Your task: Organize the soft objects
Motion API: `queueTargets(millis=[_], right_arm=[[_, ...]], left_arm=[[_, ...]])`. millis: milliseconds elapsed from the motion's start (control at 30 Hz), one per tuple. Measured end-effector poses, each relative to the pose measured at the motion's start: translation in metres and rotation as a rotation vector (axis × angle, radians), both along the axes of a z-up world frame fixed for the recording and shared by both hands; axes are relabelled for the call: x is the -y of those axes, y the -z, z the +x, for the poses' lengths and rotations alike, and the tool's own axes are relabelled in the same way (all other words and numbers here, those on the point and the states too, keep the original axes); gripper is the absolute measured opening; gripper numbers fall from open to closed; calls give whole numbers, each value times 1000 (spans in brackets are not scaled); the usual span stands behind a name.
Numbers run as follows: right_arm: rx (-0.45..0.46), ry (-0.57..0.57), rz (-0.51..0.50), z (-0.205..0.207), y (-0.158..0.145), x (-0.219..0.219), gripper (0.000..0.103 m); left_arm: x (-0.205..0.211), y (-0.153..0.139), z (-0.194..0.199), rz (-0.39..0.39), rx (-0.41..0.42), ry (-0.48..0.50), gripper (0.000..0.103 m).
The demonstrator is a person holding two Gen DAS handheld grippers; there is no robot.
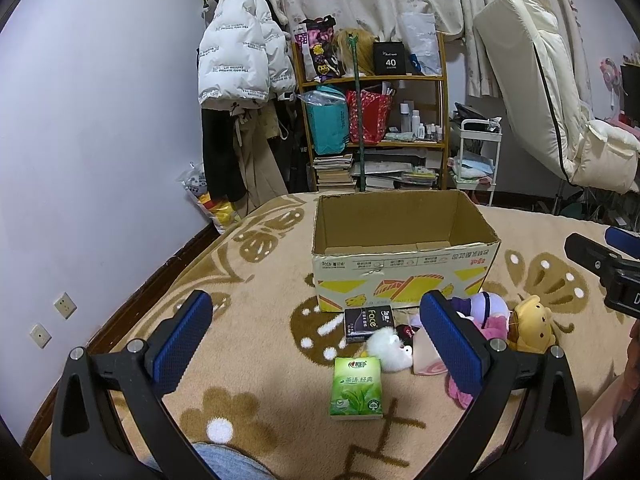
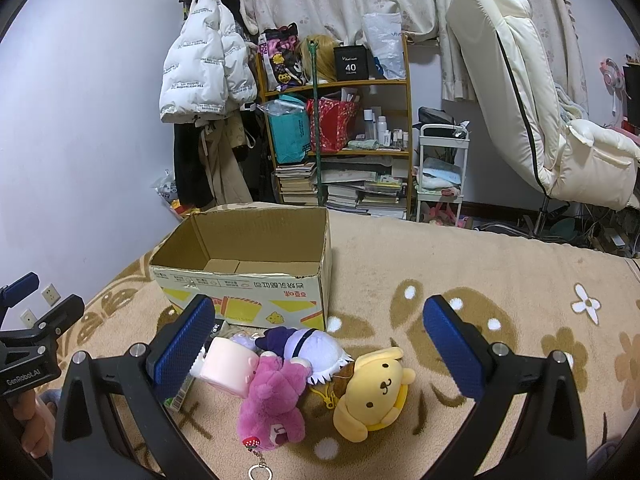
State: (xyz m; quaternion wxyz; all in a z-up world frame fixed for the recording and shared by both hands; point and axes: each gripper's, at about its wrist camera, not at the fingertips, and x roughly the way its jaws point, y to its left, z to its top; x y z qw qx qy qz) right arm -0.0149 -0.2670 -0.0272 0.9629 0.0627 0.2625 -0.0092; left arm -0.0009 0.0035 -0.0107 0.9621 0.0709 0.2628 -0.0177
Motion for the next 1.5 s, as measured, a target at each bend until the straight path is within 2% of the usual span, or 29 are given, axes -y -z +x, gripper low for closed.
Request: queueTargets(millis=[1500], right_arm=[[-5,1,0,1,1,0,103]], left_arm=[[0,0,3,7,-8,1,102]])
